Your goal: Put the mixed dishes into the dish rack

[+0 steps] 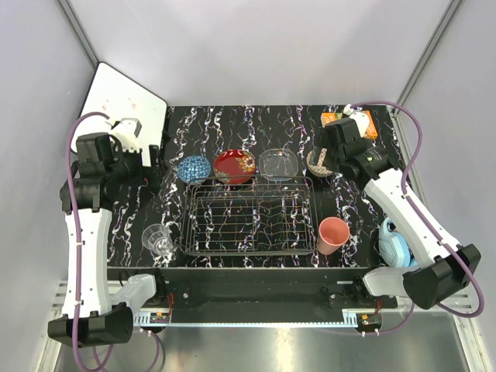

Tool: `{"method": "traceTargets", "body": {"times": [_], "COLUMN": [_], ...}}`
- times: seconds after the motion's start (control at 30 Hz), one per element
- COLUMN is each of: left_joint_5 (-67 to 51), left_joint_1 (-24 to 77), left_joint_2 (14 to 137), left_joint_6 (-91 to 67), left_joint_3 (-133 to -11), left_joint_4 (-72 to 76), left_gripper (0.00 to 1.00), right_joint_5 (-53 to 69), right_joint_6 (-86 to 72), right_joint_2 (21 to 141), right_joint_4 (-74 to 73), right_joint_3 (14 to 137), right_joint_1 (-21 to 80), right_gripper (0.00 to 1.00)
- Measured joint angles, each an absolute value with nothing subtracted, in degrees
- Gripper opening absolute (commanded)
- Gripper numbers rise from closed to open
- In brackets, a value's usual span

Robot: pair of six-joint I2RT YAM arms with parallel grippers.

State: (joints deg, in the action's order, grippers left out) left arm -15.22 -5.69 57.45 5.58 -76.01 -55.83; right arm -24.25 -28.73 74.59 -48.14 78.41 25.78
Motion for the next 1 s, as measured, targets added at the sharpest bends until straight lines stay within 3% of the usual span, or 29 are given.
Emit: {"method": "traceTargets", "body": {"times": [0.3, 0.6, 1.0], "left_joint_5": [-15.25, -15.27, -16.23], "left_joint_1": [-5.69, -5.69, -5.96], "left_joint_2": [58.70, 59.64, 59.68], "left_joint_6": [5.58, 5.56, 5.54], "left_joint_3": [-76.07, -76.14, -76.12], "left_joint_4": [-55.77, -55.59, -55.07], "left_gripper": [0.99, 0.99, 0.99], "right_joint_5": [-26.37, -22.26, -18.00], "right_joint_6": [-30.59, -36.42, -40.51], "right_joint_2": [75.90, 82.30, 91.77], "right_joint_4": [-49.52, -49.80, -45.74], "right_joint_3": [79.18, 79.15, 79.15], "right_joint_1": [24.58, 8.36, 7.77], "right_gripper": [1.00, 0.97, 0.89]}}
